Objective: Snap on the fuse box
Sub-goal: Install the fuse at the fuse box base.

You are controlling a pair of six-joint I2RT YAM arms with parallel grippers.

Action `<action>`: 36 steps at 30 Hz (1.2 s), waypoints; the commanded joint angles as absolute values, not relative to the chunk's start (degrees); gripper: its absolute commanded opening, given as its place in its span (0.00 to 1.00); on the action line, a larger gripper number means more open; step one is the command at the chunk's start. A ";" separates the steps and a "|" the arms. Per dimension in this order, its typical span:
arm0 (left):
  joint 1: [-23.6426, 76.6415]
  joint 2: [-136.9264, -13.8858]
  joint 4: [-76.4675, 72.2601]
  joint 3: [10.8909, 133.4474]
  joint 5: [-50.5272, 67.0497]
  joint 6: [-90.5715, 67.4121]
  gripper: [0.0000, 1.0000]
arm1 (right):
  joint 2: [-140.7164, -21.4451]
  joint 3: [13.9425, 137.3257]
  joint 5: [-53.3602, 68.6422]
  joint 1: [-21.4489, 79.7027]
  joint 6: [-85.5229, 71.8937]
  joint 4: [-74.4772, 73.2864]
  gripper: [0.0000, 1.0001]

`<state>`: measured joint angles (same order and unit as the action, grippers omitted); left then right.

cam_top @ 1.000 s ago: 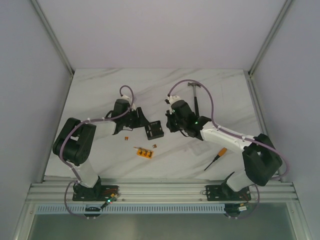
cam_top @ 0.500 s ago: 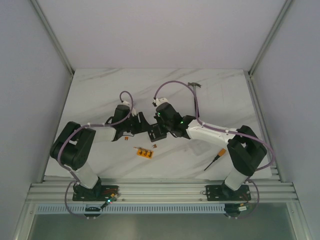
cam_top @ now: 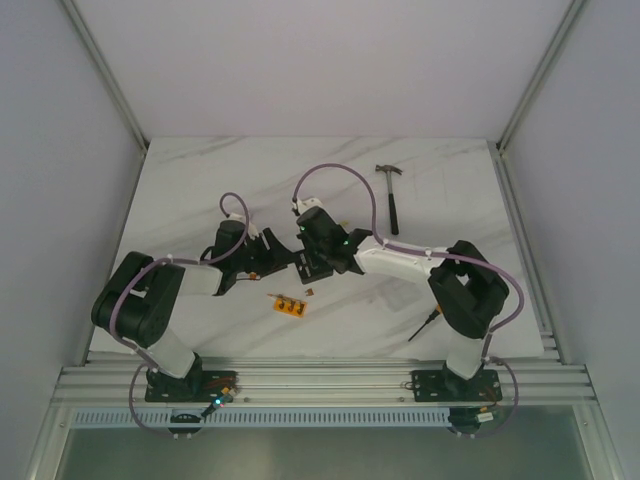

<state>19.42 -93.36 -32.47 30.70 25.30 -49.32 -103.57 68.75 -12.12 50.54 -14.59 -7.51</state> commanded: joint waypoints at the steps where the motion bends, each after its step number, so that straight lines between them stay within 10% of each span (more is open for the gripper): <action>1: 19.26 -93.75 -36.99 29.66 27.76 -52.57 0.61 | -105.16 71.19 -14.91 51.56 -13.71 -6.77 0.00; 36: 21.09 -99.07 -36.65 28.87 24.99 -53.70 0.34 | -109.58 72.58 -18.98 53.17 -15.21 -5.39 0.00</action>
<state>20.49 -97.14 -37.04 29.08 26.72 -53.95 -108.40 70.67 -17.32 52.64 -14.74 -5.87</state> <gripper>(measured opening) 0.353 0.048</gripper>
